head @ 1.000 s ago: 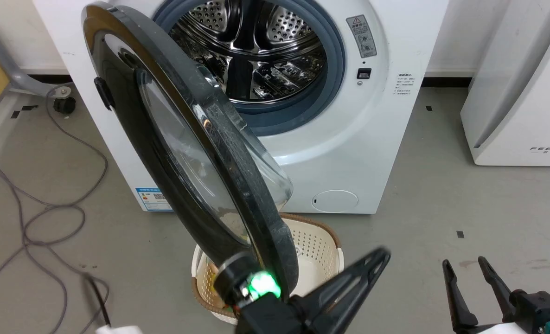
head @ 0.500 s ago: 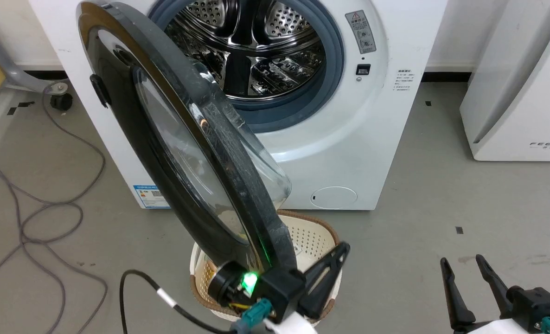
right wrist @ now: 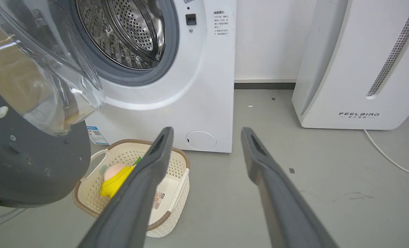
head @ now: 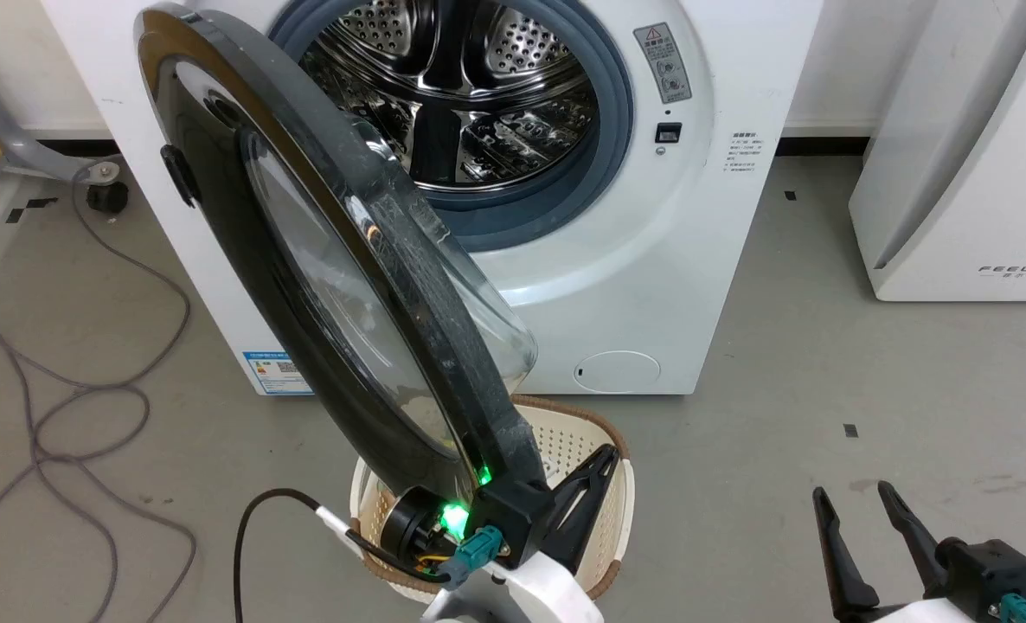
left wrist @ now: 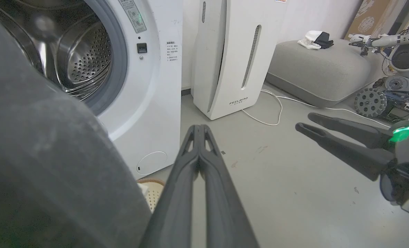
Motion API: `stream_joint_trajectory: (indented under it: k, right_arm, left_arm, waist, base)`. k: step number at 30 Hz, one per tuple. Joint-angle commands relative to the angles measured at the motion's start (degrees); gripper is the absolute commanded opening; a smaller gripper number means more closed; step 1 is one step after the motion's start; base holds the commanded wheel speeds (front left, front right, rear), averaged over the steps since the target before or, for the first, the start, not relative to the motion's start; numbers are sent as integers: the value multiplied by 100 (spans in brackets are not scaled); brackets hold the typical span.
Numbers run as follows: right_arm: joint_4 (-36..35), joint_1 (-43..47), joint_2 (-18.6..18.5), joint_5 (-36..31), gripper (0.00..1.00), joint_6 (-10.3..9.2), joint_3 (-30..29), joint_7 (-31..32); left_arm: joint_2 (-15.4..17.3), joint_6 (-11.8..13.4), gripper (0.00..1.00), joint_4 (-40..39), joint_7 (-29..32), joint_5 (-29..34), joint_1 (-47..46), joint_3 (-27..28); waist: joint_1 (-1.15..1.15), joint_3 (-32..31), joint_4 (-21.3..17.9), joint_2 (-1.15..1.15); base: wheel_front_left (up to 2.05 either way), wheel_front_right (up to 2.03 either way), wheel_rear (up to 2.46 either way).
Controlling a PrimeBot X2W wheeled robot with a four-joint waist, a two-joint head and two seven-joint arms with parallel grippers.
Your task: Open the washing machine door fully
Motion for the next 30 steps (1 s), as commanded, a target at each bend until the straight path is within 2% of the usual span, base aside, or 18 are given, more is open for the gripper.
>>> stream_joint_trajectory:
  k: [1,7,13,30]
  right_arm:
    - [18,-58,17,61,100,3,6,-24]
    - [29,-50,17,64,100,3,31,-10]
    - [59,-15,17,-17,100,3,81,69]
    - [-17,168,17,-122,100,3,45,286]
  left_arm:
    - [-17,39,0,65,-44,-39,-68,42]
    - [13,104,0,210,-100,-125,-11,114]
    - [93,288,0,102,-172,-208,218,259]
    - [753,1030,0,-1452,263,88,1230,379]
  waist:
    - [0,-18,11,0]
    - [0,-70,16,0]
    - [0,-131,-19,0]
    - [0,-233,195,0]
  base:
    - [0,0,0]
    - [0,0,0]
    - [0,0,0]
    - [0,0,0]
